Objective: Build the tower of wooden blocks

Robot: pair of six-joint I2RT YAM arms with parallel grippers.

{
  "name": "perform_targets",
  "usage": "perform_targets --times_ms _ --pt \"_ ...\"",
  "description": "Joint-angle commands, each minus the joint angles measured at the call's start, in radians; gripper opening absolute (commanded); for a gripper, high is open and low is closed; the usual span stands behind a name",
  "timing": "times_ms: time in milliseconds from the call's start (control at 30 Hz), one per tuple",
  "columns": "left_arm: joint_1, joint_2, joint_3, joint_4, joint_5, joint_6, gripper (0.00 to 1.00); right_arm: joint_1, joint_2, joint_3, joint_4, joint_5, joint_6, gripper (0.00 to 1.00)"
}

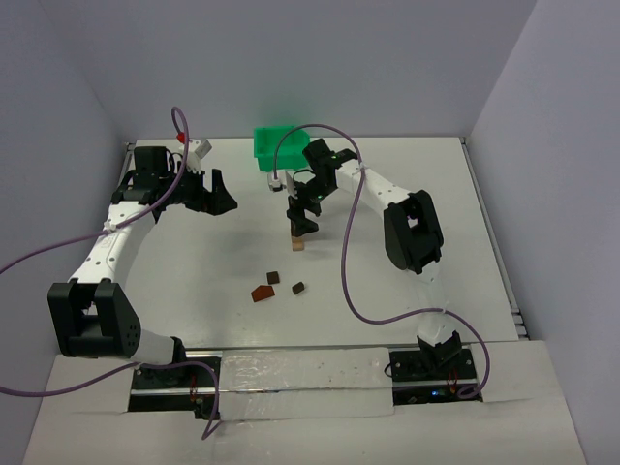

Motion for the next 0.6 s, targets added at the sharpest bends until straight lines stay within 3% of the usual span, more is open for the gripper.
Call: perform_targets --times_ms 0,567 --pt "-0.007 -0.003 0.046 0.019 0.020 0.006 0.99 0.010 -0.007 0.003 0.019 -0.013 0.002 1.00" --pt "-0.007 -0.028 0.034 0.027 0.013 0.004 0.99 0.009 -0.070 -0.007 0.035 0.030 0.005 1.00"
